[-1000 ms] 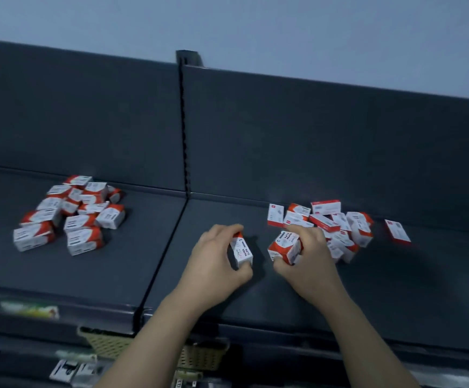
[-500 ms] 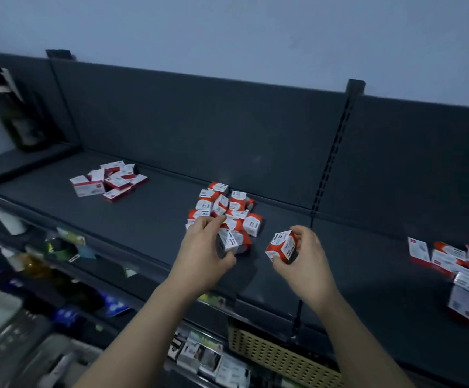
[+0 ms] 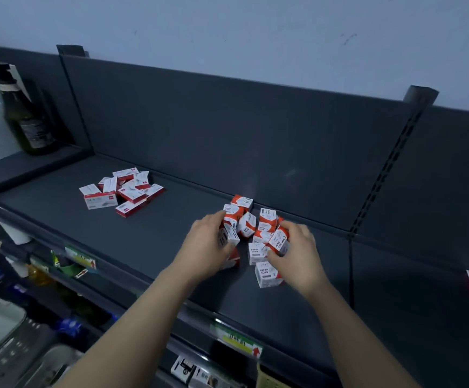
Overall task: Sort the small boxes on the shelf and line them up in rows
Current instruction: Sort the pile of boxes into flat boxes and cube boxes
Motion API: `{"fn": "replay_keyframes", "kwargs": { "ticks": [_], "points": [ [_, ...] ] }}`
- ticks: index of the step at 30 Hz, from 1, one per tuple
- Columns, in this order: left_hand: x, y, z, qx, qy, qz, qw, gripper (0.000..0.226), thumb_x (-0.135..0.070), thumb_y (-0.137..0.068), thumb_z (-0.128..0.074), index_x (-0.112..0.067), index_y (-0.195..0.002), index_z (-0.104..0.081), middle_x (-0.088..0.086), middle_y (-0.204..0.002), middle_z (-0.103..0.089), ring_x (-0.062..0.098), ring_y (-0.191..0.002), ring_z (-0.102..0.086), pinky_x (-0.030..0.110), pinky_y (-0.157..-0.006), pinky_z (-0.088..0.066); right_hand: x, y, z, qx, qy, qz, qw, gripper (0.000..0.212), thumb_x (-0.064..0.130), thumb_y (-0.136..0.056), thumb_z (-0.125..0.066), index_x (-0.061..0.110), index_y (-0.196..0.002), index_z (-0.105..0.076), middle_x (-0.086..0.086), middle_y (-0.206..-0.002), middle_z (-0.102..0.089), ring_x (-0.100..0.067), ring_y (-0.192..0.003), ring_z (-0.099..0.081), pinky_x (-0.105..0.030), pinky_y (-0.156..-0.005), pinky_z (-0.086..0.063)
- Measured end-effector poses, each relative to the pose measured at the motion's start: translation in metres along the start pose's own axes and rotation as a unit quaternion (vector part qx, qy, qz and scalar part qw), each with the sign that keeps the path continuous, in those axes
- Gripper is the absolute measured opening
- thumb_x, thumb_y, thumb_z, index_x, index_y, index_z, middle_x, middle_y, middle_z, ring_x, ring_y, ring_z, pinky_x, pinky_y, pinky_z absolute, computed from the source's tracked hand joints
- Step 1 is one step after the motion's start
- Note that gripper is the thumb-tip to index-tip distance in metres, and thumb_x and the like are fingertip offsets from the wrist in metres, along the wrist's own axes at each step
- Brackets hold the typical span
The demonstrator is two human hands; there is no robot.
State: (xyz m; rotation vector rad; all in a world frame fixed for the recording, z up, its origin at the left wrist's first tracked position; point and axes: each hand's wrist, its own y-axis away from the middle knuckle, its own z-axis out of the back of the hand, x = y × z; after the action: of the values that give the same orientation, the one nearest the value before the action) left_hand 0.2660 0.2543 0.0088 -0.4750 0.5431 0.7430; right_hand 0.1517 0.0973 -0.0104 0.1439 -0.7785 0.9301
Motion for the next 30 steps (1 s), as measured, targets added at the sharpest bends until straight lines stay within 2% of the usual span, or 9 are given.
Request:
{"fn": "replay_keyframes", "kwargs": {
  "ticks": [3, 7, 10, 14, 17, 20, 23, 27, 30],
  "points": [
    [0.005, -0.026, -0.011, 0.025, -0.015, 0.001, 1.000, 0.066, -0.027, -0.087, -0.065, -0.020, -0.145, -0.033, -0.002, -0.138, -0.047, 0.019, -0.130, -0.037, 0.031, -0.102, -0.037, -0.006, -0.021, -0.011, 0.009, 0.004, 0.000, 1.000, 0.058, 0.022, -0.080, -0.069, 0.024, -0.133, -0.047, 0.003, -0.126, -0.044, -0.015, -0.123, -0.037, -0.028, -0.105, -0.035],
    [0.011, -0.053, -0.028, 0.053, 0.009, -0.011, 0.998, 0.065, -0.027, -0.088, -0.065, -0.026, -0.144, -0.033, -0.007, -0.140, -0.045, 0.017, -0.131, -0.036, 0.027, -0.100, -0.034, -0.016, -0.040, -0.024, 0.015, -0.018, -0.007, 1.000, 0.057, 0.024, -0.082, -0.070, 0.027, -0.134, -0.045, 0.012, -0.118, -0.038, -0.012, -0.118, -0.042, -0.029, -0.102, -0.040],
    [0.019, -0.067, -0.037, 0.069, 0.031, -0.010, 0.997, 0.067, -0.026, -0.089, -0.064, -0.025, -0.147, -0.030, -0.006, -0.146, -0.039, 0.016, -0.134, -0.036, 0.029, -0.107, -0.032, -0.021, -0.047, -0.030, 0.002, -0.027, 0.009, 1.000, 0.058, 0.021, -0.080, -0.071, 0.029, -0.132, -0.045, 0.013, -0.114, -0.039, -0.011, -0.114, -0.045, -0.030, -0.098, -0.043],
    [0.027, -0.081, -0.042, 0.085, 0.027, -0.021, 0.996, 0.065, -0.024, -0.091, -0.059, -0.023, -0.148, -0.028, -0.005, -0.149, -0.035, 0.018, -0.134, -0.037, 0.037, -0.111, -0.034, -0.021, -0.055, -0.035, -0.009, -0.013, 0.021, 1.000, 0.060, 0.020, -0.080, -0.071, 0.026, -0.134, -0.045, 0.009, -0.117, -0.041, -0.012, -0.112, -0.046, -0.029, -0.095, -0.044],
    [0.032, -0.086, -0.041, 0.103, 0.028, -0.040, 0.993, 0.066, -0.023, -0.091, -0.058, -0.021, -0.149, -0.024, -0.005, -0.152, -0.028, 0.017, -0.138, -0.032, 0.035, -0.113, -0.031, -0.019, -0.054, -0.035, -0.010, -0.008, 0.001, 1.000, 0.064, 0.022, -0.078, -0.072, 0.031, -0.135, -0.043, 0.010, -0.120, -0.038, -0.009, -0.108, -0.052, -0.027, -0.092, -0.049],
    [0.039, -0.089, -0.040, 0.122, 0.031, -0.054, 0.991, 0.070, -0.024, -0.090, -0.058, -0.019, -0.150, -0.023, -0.005, -0.154, -0.022, 0.015, -0.138, -0.030, 0.030, -0.113, -0.030, -0.012, -0.049, -0.031, -0.018, 0.004, -0.028, 0.999, 0.063, 0.028, -0.079, -0.073, 0.035, -0.133, -0.042, 0.018, -0.117, -0.033, -0.001, -0.105, -0.049, -0.021, -0.089, -0.046],
    [0.041, -0.088, -0.035, 0.125, 0.016, -0.070, 0.990, 0.072, -0.026, -0.089, -0.060, -0.019, -0.150, -0.023, -0.002, -0.155, -0.020, 0.019, -0.140, -0.025, 0.030, -0.113, -0.028, -0.005, -0.036, -0.025, -0.038, 0.014, -0.055, 0.998, 0.062, 0.030, -0.081, -0.072, 0.036, -0.134, -0.040, 0.019, -0.121, -0.032, 0.005, -0.103, -0.040, -0.016, -0.089, -0.035],
    [0.034, -0.087, -0.023, 0.123, -0.009, -0.112, 0.986, 0.067, -0.028, -0.089, -0.059, -0.017, -0.148, -0.028, -0.001, -0.153, -0.024, 0.021, -0.139, -0.024, 0.032, -0.113, -0.026, 0.004, -0.018, -0.021, -0.079, 0.031, -0.077, 0.993, 0.061, 0.028, -0.083, -0.070, 0.026, -0.137, -0.042, 0.010, -0.141, -0.035, 0.001, -0.118, -0.036, -0.016, -0.098, -0.029],
    [0.022, -0.083, -0.016, 0.103, -0.031, -0.170, 0.980, 0.058, -0.031, -0.090, -0.058, -0.017, -0.142, -0.037, -0.002, -0.144, -0.037, 0.021, -0.133, -0.033, 0.031, -0.110, -0.028, 0.007, 0.000, -0.015, -0.099, 0.078, -0.106, 0.986, 0.062, 0.031, -0.087, -0.064, 0.021, -0.142, -0.038, 0.006, -0.150, -0.032, -0.008, -0.134, -0.034, -0.018, -0.106, -0.025]
  ]
}}
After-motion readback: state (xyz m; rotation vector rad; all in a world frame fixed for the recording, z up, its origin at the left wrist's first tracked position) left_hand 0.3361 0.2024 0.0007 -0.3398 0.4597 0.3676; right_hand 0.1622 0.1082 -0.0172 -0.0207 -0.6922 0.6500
